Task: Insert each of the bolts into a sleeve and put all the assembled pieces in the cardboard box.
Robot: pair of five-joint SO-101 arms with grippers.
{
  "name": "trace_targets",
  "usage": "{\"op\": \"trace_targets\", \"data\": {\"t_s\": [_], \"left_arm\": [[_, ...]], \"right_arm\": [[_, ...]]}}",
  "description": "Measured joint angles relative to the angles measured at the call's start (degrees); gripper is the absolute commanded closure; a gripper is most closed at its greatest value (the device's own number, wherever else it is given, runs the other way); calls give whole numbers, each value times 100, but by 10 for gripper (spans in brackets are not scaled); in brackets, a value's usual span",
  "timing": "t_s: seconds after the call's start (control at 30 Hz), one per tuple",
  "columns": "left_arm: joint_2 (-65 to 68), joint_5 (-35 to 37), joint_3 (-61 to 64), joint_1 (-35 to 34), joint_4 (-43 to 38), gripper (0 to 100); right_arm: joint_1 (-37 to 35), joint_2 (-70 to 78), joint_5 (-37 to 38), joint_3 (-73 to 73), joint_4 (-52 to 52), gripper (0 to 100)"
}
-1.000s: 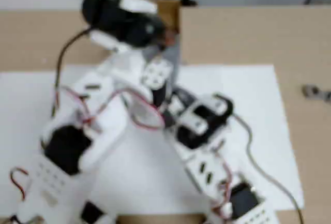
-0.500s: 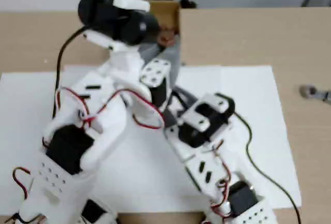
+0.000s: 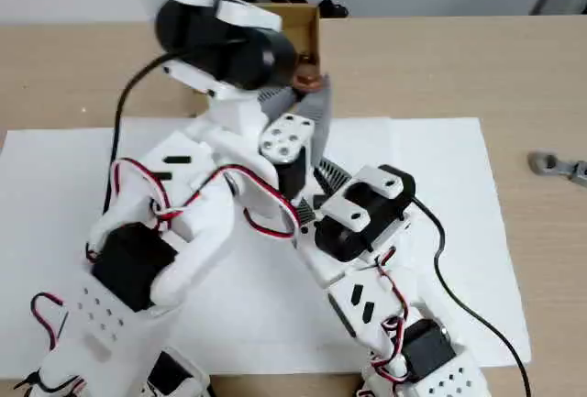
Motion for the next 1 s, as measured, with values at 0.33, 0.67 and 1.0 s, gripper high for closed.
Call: {"op": "trace_targets", "data": {"t_s": [0.33,0.67,1.0], "left_arm": [[0,0,114,26,-35,994],[0,0,325,-185,-35,994],[9,0,598,-185,-316,994]], "right_arm": [[0,0,0,0,0,995],[0,0,0,0,0,995],[0,-9,0,0,0,995]]}}
